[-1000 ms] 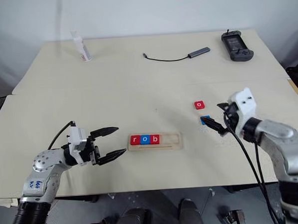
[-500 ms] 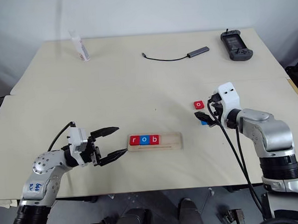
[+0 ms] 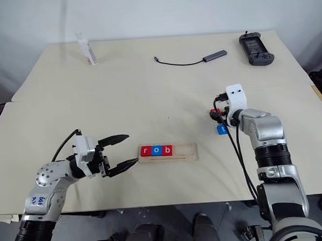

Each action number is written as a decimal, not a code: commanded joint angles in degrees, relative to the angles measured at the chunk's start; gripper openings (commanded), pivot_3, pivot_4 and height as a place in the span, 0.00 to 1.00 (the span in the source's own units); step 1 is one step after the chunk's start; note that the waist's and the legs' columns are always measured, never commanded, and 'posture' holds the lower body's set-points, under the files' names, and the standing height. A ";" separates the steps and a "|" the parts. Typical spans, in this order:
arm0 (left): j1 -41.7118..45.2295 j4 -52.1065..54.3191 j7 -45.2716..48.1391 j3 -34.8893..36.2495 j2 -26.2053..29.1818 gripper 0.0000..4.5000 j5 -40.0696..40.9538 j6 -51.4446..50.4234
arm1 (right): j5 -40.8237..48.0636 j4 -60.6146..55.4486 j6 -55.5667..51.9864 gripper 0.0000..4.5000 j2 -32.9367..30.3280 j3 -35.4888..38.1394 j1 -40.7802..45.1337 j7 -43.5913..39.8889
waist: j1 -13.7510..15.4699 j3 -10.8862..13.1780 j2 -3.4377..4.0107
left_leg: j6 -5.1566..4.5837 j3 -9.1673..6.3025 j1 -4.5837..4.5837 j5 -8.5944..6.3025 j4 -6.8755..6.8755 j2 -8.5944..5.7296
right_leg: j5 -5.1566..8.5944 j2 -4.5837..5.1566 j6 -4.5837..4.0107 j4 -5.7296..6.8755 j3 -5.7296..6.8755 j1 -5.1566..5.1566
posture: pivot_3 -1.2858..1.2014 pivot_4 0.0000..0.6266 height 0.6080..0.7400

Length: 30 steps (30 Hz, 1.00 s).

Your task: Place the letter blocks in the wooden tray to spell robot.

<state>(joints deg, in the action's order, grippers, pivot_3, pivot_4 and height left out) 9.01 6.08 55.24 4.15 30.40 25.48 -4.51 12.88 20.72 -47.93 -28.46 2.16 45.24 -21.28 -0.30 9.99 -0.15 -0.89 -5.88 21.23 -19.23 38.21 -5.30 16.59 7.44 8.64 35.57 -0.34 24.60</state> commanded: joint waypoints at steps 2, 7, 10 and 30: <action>-0.26 2.21 -0.07 0.59 0.16 1.00 0.35 0.84 | -0.47 -1.97 -1.12 0.48 0.78 0.59 -0.15 0.55 | -0.07 0.00 0.00 | 0.00 0.00 0.00 0.00 0.00 0.01 | 0.00 -0.01 0.00 0.01 0.00 0.00 | 0.52 0.24 1.00; 1.00 1.14 0.62 0.29 0.35 1.00 0.28 0.88 | 0.19 -7.19 -2.69 0.32 -0.01 2.24 -1.18 0.55 | -0.03 0.00 0.00 | 0.00 0.00 0.00 0.00 -0.01 0.00 | 0.00 0.00 0.00 0.01 0.00 0.01 | 0.52 0.24 1.00; 2.17 0.03 1.11 -0.25 0.08 1.00 0.01 1.10 | 1.96 -15.31 -7.41 0.32 -1.34 4.56 -3.09 0.48 | 0.07 0.00 0.01 | 0.00 0.00 0.02 0.00 0.00 0.00 | 0.00 0.00 0.00 0.01 -0.01 0.03 | 0.52 0.24 1.00; 8.54 -5.55 9.71 -4.10 -0.20 1.00 0.74 0.75 | 3.96 -64.12 -42.29 0.32 17.71 18.30 -29.90 12.78 | 0.09 -0.03 0.03 | 0.01 0.02 -0.05 -0.01 -0.04 0.00 | 0.00 -0.03 0.00 0.13 -0.08 0.05 | 0.52 0.24 1.00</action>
<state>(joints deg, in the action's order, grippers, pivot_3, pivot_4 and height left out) 17.45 -1.12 63.87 0.23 29.49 25.43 -3.38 17.07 -41.97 -91.02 -11.42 20.88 15.92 -9.20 -0.21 9.96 -0.12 -0.88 -5.85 21.18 -19.24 38.17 -5.31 16.59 7.41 8.64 35.71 -0.42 24.65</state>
